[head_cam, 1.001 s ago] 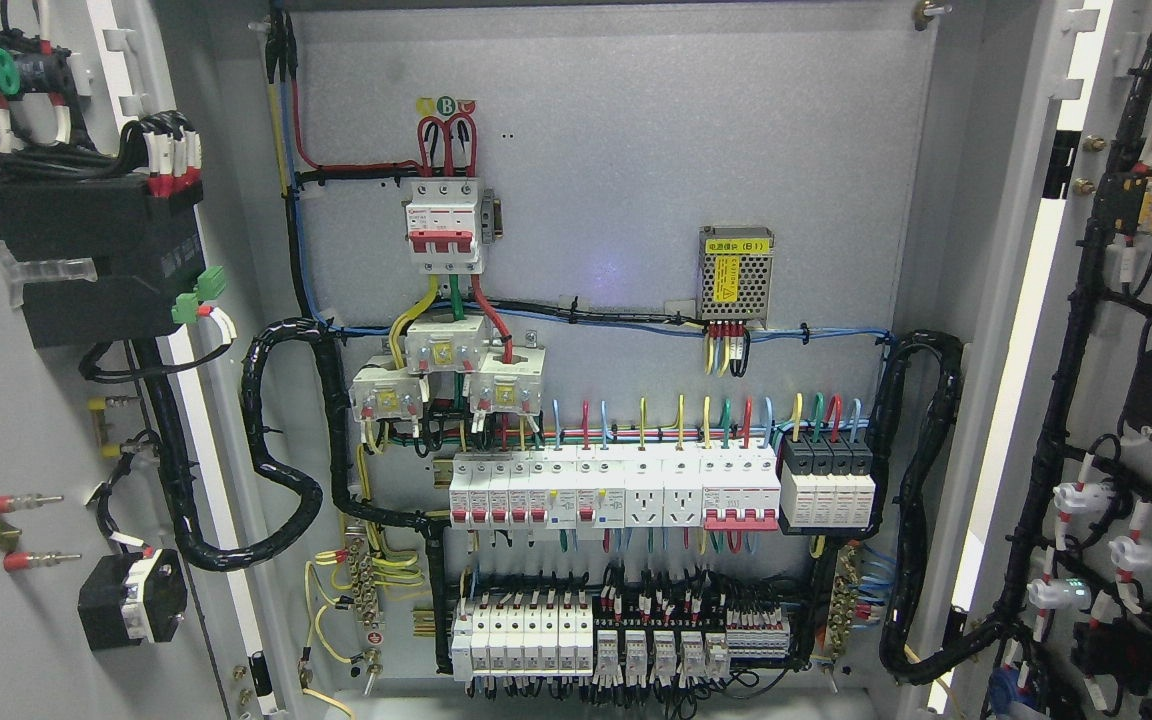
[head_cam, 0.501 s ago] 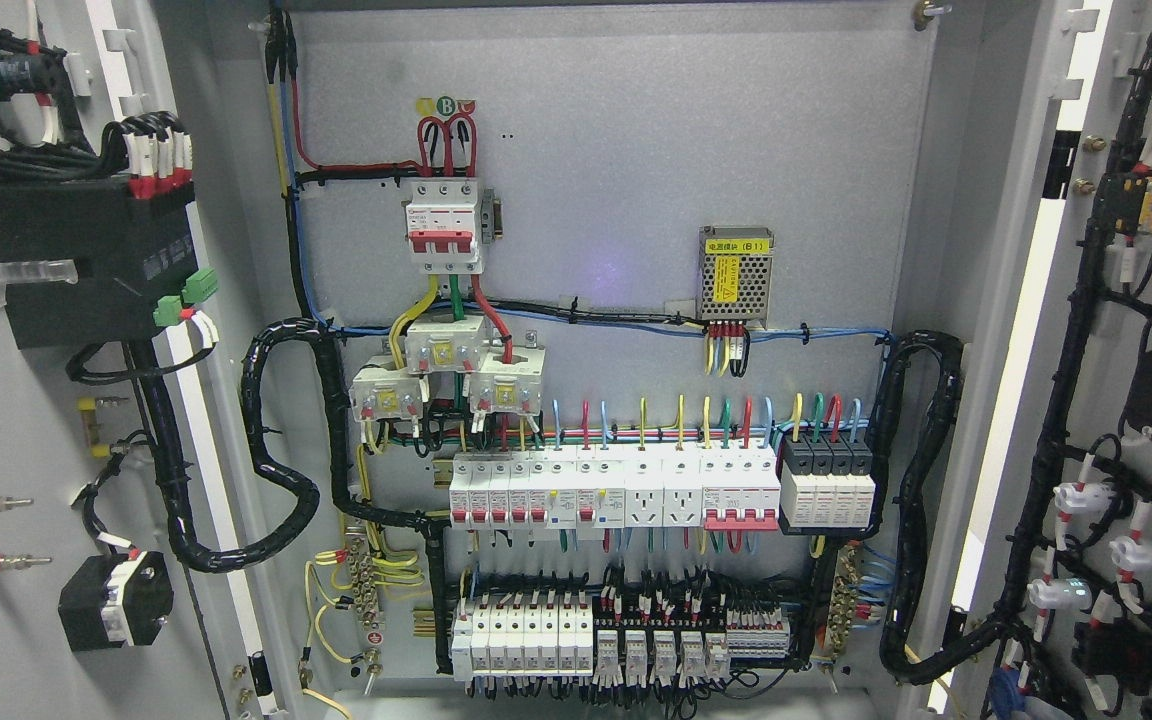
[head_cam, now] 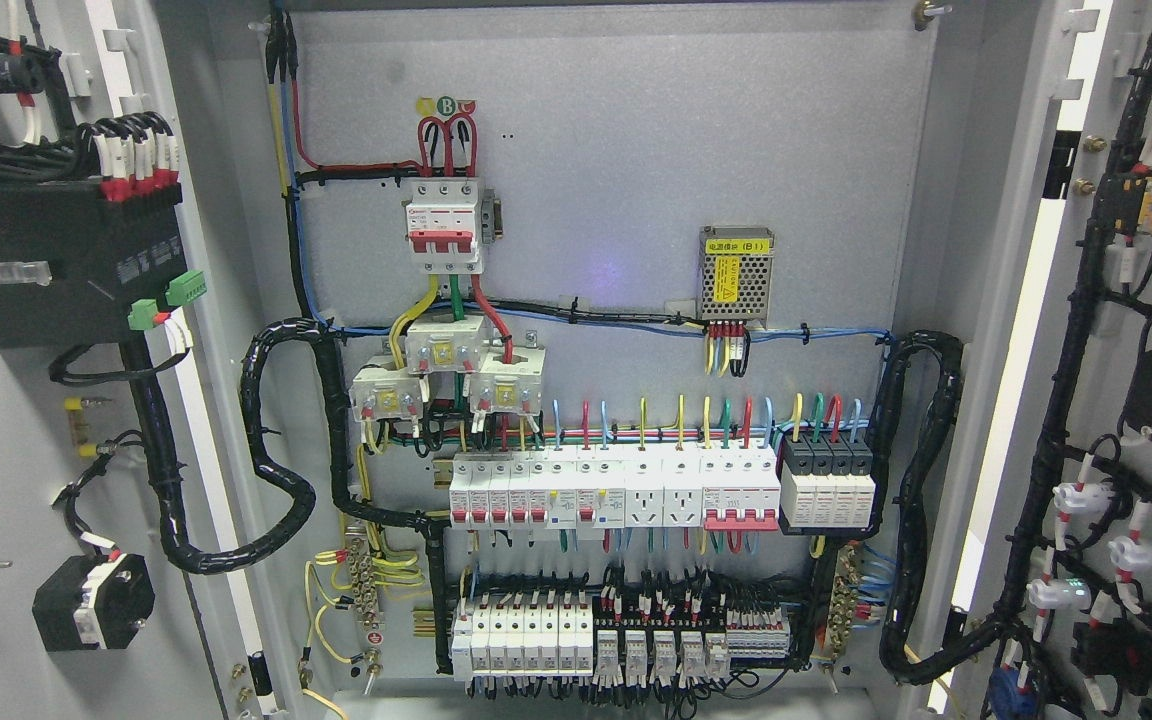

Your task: Open door with both hands

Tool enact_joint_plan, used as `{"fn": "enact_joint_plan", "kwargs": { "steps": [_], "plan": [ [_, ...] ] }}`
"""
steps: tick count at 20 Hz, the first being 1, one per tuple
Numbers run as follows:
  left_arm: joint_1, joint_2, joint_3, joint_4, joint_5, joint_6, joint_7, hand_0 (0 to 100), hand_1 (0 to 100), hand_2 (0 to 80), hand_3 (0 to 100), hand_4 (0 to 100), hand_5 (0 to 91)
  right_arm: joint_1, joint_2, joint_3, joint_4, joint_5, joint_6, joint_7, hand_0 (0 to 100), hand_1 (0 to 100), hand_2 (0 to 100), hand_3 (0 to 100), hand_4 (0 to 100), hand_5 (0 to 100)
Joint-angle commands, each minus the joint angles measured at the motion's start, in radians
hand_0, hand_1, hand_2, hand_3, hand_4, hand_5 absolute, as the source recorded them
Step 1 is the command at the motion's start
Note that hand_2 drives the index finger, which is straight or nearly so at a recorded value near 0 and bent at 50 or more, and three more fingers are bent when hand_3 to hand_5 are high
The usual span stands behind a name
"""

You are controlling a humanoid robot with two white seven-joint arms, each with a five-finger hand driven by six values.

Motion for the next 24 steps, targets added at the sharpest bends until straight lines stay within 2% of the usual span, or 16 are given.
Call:
{"fn": "enact_joint_plan", "kwargs": {
  "steps": [1, 4, 7, 11, 17, 21, 24],
  "plan": [
    [0.02, 0.028, 0.085, 0.003, 0.052, -0.484, -0.001, 0, 0, 0.0, 0, 4, 0.0, 0.018, -0.02, -0.047, 0.03, -0.051, -0.003, 0.001, 0, 0, 0, 0, 0, 0],
    [0.035, 0.032, 0.118, 0.006, 0.071, -0.482, -0.001, 0, 0, 0.0, 0, 4, 0.0, 0.019, -0.02, -0.05, 0.045, -0.052, -0.006, 0.001, 0, 0, 0, 0, 0, 0],
    [0.038, 0.034, 0.136, 0.021, 0.082, -0.48, -0.001, 0, 0, 0.0, 0, 4, 0.0, 0.024, -0.018, -0.091, 0.077, -0.057, -0.006, 0.007, 0, 0, 0, 0, 0, 0],
    [0.043, 0.035, 0.145, 0.044, 0.089, -0.48, -0.002, 0, 0, 0.0, 0, 4, 0.0, 0.042, -0.02, -0.142, 0.111, -0.083, -0.006, 0.066, 0, 0, 0, 0, 0, 0],
    [0.052, 0.034, 0.19, 0.078, 0.103, -0.468, -0.002, 0, 0, 0.0, 0, 4, 0.0, 0.05, -0.032, -0.157, 0.111, -0.117, -0.006, 0.067, 0, 0, 0, 0, 0, 0],
    [0.052, 0.032, 0.21, 0.113, 0.111, -0.461, -0.002, 0, 0, 0.0, 0, 4, 0.0, 0.051, -0.057, -0.173, 0.114, -0.132, -0.006, 0.068, 0, 0, 0, 0, 0, 0],
    [0.051, 0.034, 0.231, 0.139, 0.134, -0.415, -0.002, 0, 0, 0.0, 0, 4, 0.0, 0.057, -0.061, -0.188, 0.118, -0.138, -0.006, 0.068, 0, 0, 0, 0, 0, 0]
  ]
}}
